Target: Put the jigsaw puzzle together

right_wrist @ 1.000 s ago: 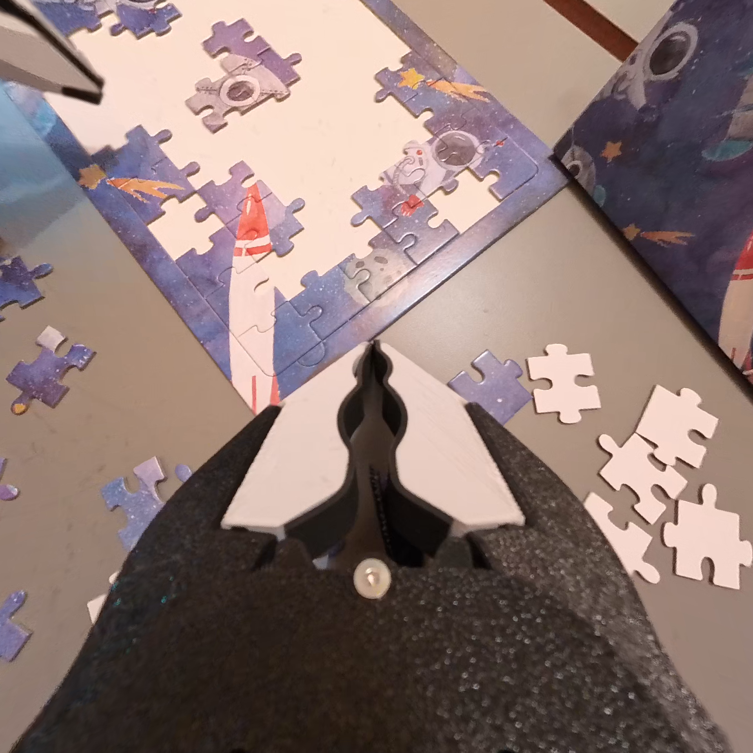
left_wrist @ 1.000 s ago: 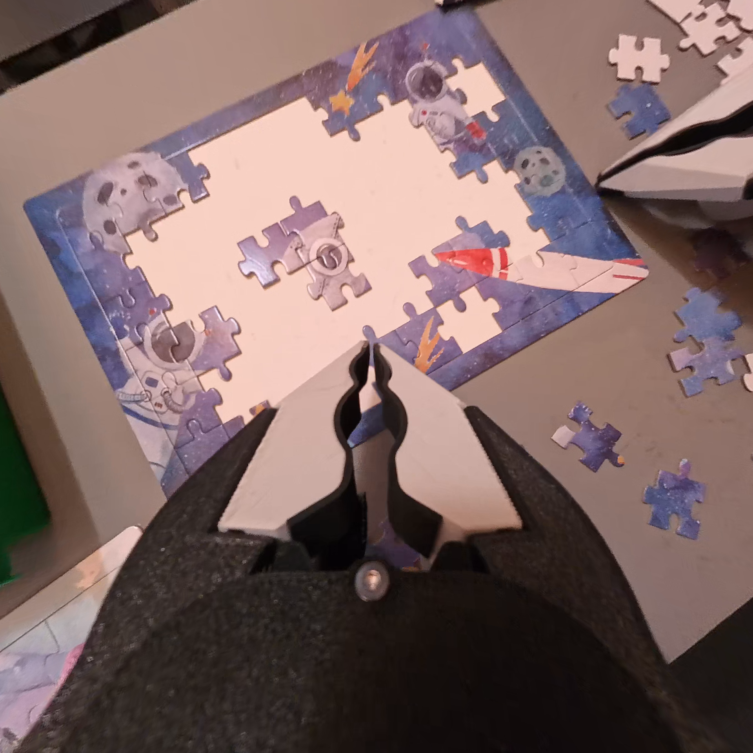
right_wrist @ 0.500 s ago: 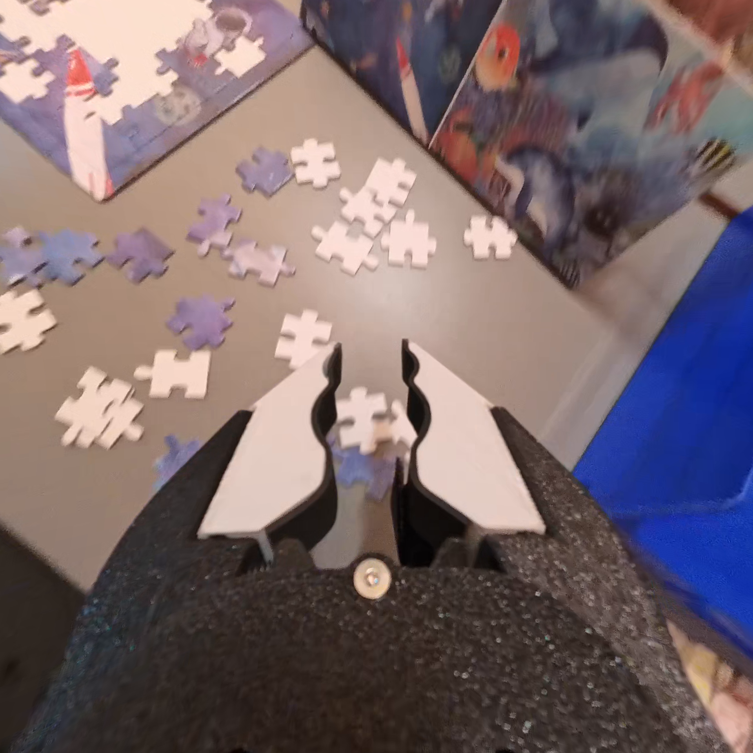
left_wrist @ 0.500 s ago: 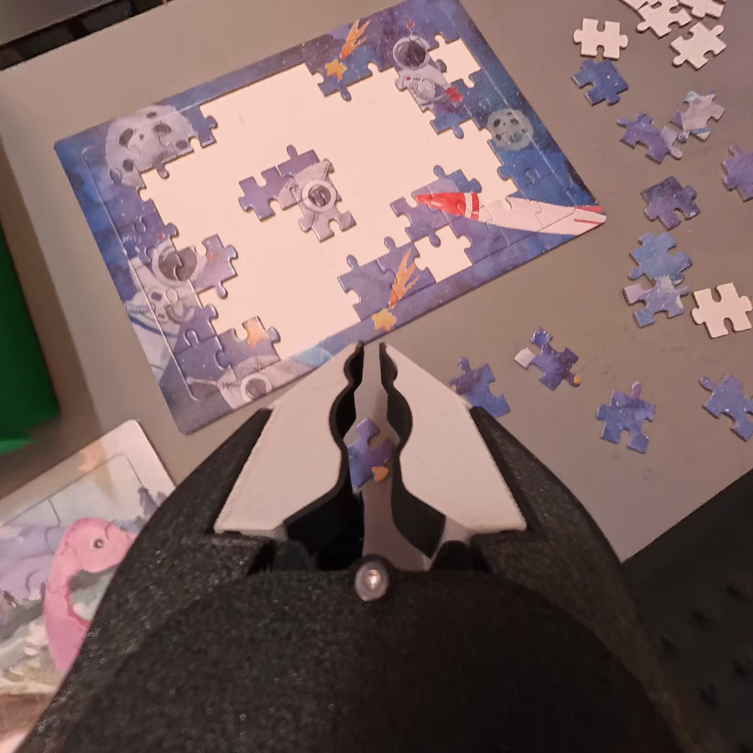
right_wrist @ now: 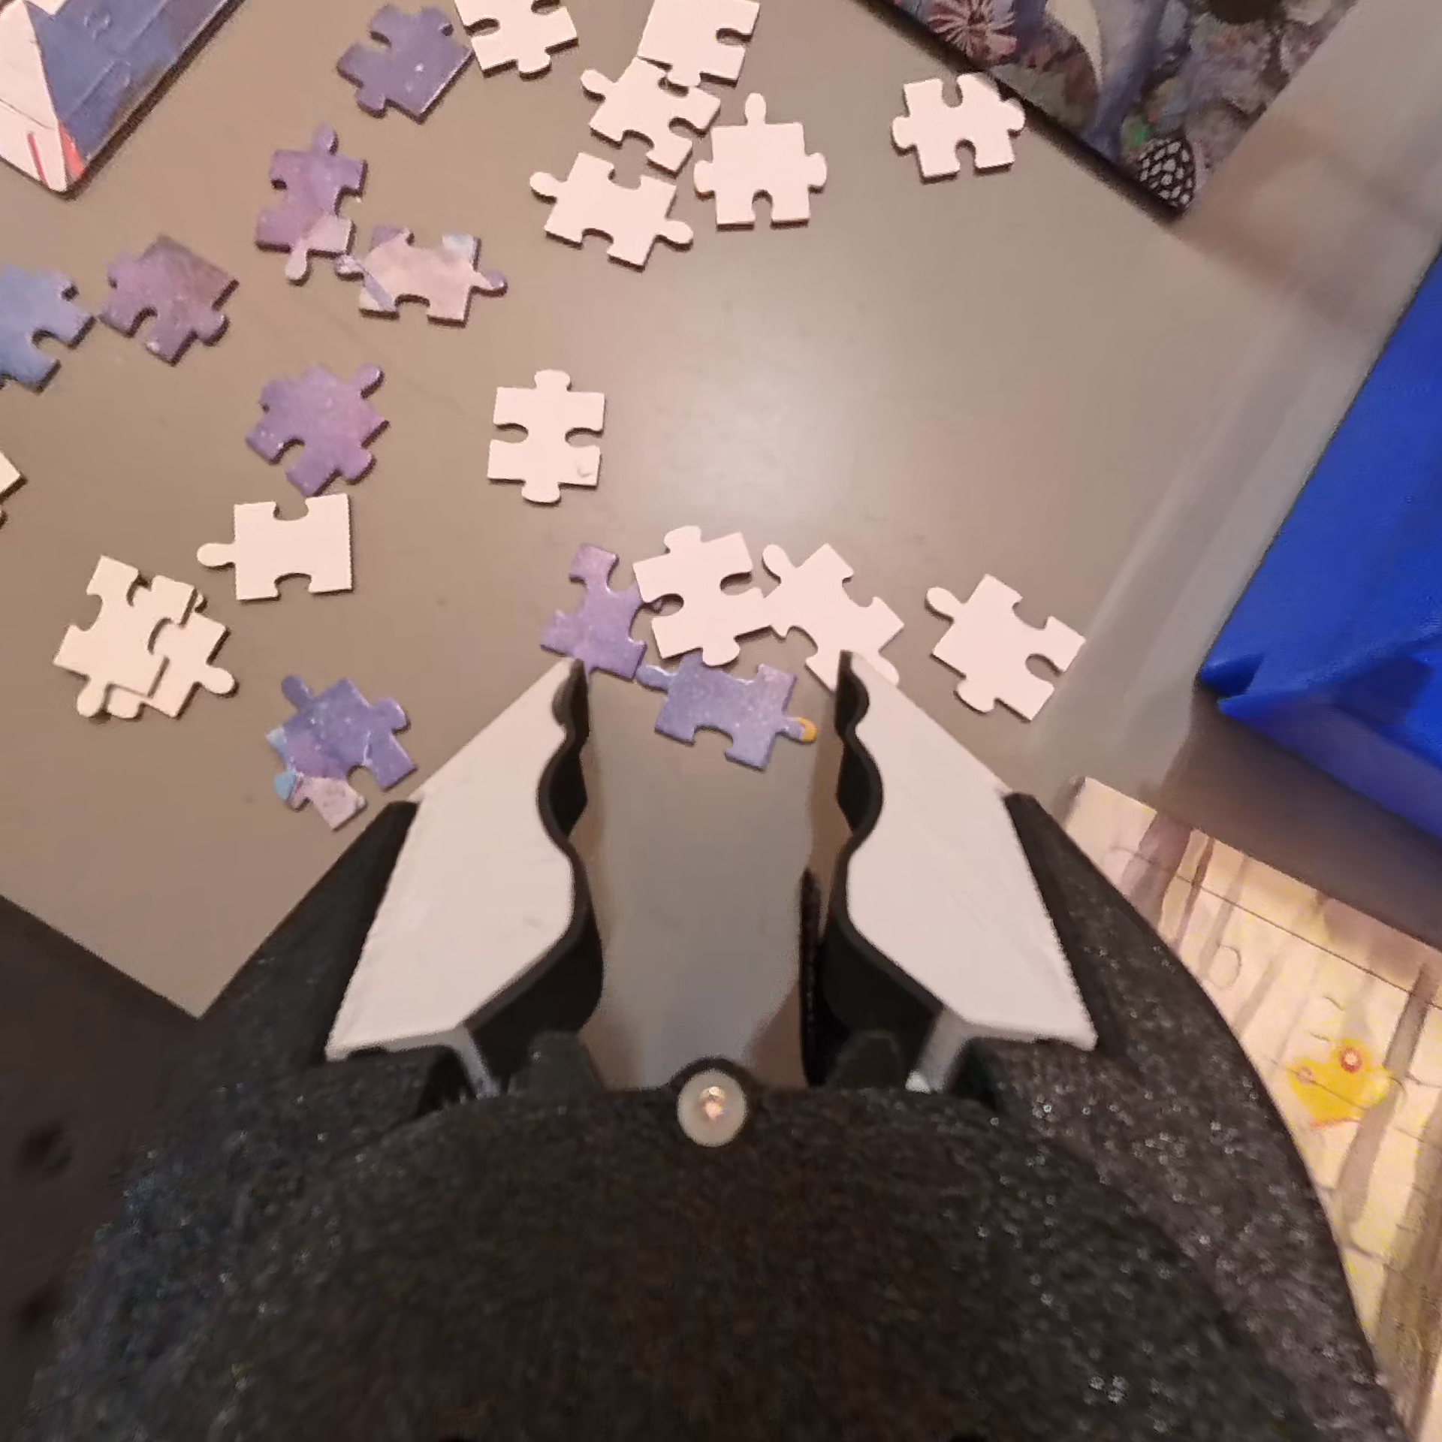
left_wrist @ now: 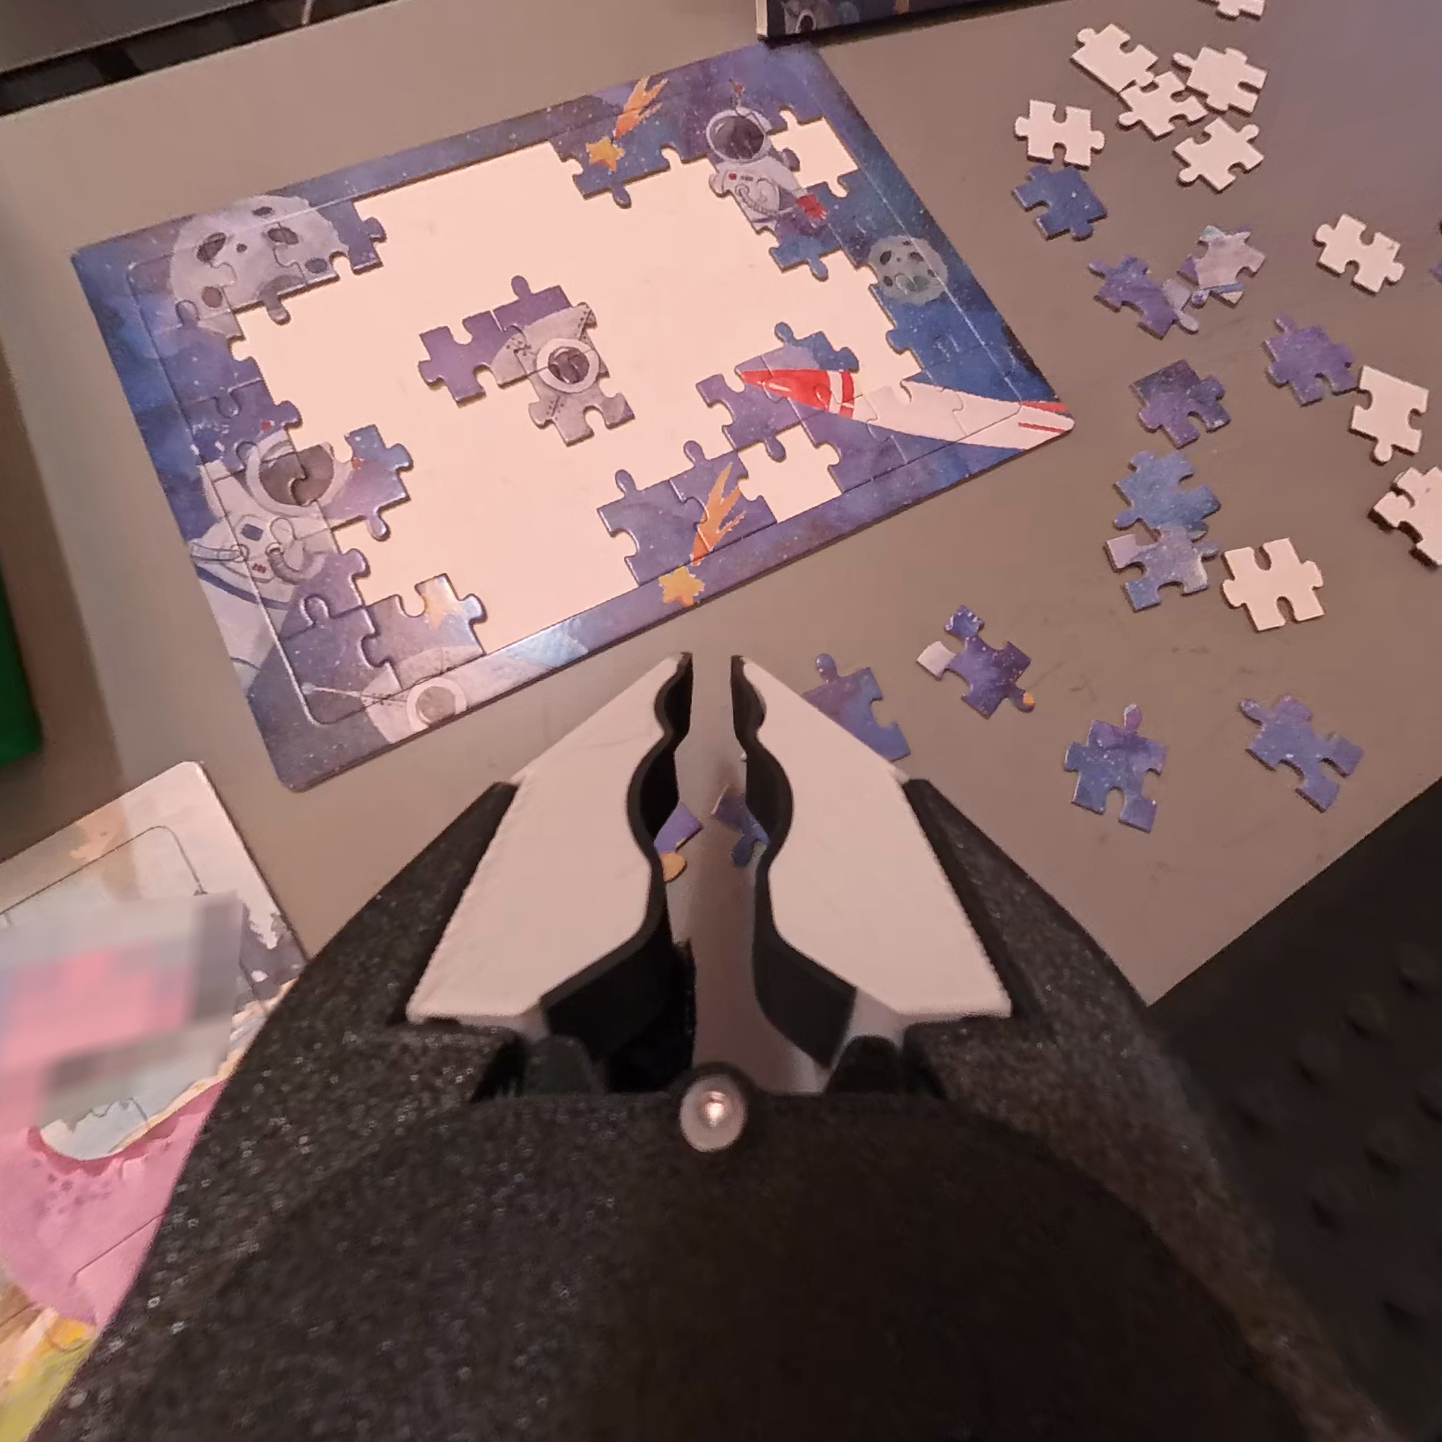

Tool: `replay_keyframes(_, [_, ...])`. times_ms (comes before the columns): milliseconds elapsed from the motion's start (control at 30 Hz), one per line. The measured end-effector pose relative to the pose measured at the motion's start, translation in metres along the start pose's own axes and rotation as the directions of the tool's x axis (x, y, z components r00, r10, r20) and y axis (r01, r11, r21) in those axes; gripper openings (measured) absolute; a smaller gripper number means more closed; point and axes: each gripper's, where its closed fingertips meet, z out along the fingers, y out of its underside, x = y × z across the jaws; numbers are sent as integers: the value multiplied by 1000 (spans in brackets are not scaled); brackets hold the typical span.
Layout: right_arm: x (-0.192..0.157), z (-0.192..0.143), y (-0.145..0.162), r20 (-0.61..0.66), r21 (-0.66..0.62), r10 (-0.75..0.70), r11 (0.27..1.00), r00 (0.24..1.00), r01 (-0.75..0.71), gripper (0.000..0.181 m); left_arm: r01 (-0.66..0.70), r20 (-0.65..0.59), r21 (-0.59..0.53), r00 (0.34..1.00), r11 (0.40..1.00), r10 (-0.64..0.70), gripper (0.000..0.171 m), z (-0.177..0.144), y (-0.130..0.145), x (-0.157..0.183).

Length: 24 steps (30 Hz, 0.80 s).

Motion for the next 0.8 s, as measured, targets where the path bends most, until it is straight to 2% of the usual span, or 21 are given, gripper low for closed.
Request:
replay_keyframes(100, [-3, 11, -7, -4, 7, -20, 1000, 1000, 20, 58, -1, 2, 5, 1000, 1000, 1, 9, -3, 2, 0])
replay_keyframes(267, [-5, 15, -7, 25, 9, -3, 1000, 1000, 3, 31, 7, 3, 6, 1000, 1000, -7, 9, -8, 7, 0])
replay_keyframes(400, [-6, 14, -6, 63, 28, 30, 999, 998, -32, 30, 19, 6, 5, 1000, 1000, -19, 10, -10, 9, -3])
replay_keyframes(467, [-10, 10, -10, 105, 40, 61, 997, 993, -66, 30, 26, -1, 6, 1000, 1000, -26, 9, -10, 8, -3])
replay_keyframes(533, [-15, 2, -22, 164, 107, 98, 987, 981, -117, 30, 29, -21, 14, 999, 999, -29, 10, -10, 3, 2])
replay_keyframes(600, [-28, -11, -41, 286, 187, 149, 960, 947, -207, 30, 31, -66, 34, 997, 999, -29, 10, -10, -6, 14])
replay_keyframes(633, [-40, -22, -55, 391, 235, 170, 932, 905, -277, 30, 33, -105, 53, 994, 998, -27, 10, -11, -12, 24])
replay_keyframes(667, [-55, -36, -73, 527, 281, 181, 885, 831, -371, 30, 37, -159, 79, 987, 996, -24, 10, -13, -21, 36])
replay_keyframes(700, [-70, -56, -94, 676, 312, 170, 816, 717, -488, 30, 47, -224, 110, 974, 993, -22, 11, -15, -30, 51])
replay_keyframes(767, [-95, -100, -129, 913, 255, 77, 658, 400, -708, 30, 95, -379, 179, 925, 979, -21, 16, -26, -54, 85])
replay_keyframes(800, [-106, -119, -141, 972, 180, 10, 610, 235, -772, 29, 129, -459, 220, 888, 967, -14, 21, -34, -68, 102])
